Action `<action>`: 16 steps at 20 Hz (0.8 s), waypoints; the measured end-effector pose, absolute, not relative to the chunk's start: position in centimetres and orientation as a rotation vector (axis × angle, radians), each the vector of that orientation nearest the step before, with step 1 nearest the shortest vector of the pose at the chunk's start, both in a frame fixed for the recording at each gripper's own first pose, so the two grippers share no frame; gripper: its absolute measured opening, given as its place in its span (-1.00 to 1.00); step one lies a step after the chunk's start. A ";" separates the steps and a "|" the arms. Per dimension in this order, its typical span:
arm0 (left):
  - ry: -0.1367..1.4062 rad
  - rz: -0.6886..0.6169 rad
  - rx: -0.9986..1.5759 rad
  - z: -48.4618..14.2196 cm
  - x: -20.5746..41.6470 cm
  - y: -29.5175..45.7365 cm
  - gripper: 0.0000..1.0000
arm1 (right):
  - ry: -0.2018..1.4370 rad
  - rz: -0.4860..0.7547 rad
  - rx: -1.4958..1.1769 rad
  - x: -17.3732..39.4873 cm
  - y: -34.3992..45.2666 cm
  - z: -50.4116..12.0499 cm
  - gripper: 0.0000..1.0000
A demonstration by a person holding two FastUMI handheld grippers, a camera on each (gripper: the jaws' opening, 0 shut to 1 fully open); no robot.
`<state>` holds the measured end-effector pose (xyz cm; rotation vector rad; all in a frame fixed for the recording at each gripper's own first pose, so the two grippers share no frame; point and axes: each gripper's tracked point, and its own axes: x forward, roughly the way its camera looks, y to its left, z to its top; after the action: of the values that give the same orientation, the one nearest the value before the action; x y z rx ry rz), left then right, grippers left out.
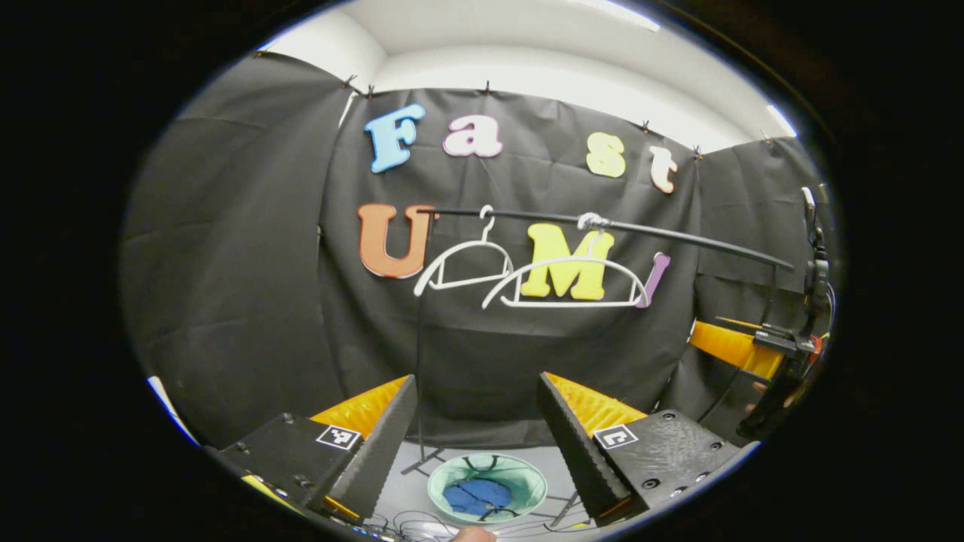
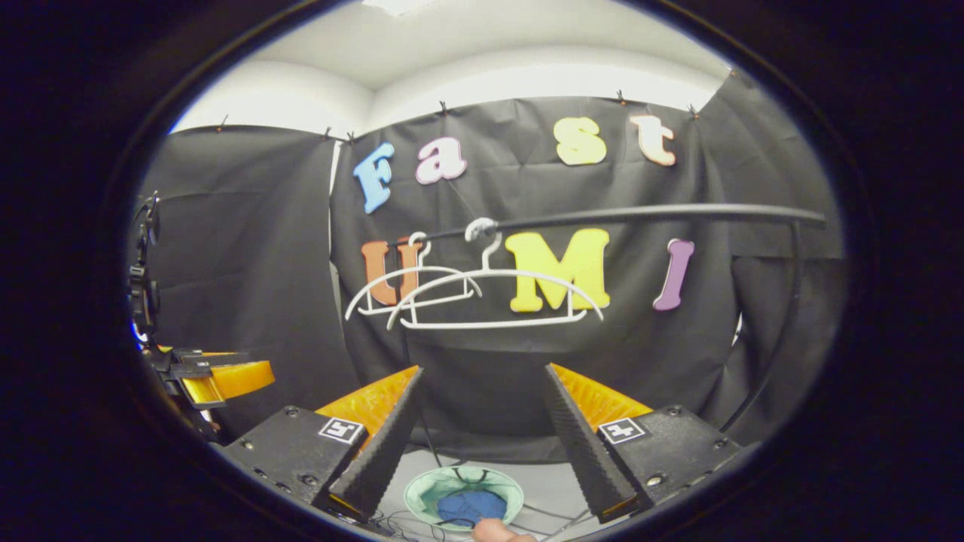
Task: Grasp the clothes on the hanger with both hands and then place them into the laundry hamper below.
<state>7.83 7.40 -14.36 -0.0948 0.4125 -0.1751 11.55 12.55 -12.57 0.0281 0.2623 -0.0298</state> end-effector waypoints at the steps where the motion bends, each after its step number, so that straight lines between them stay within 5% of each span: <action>1: 0.377 -0.171 -0.086 -12.8 7.0 7.4 1.00 | 0.239 -0.023 0.031 10.9 12.7 -11.6 1.00; 16: 0.035 -0.159 -0.064 2.3 -11.0 0.5 1.00 | 0.001 -0.022 -0.001 -9.8 7.2 0.7 0.99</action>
<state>-11.01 0.45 2.33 -0.0644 0.0349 -0.1591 -9.79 7.15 0.71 -0.0008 0.0005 -0.0221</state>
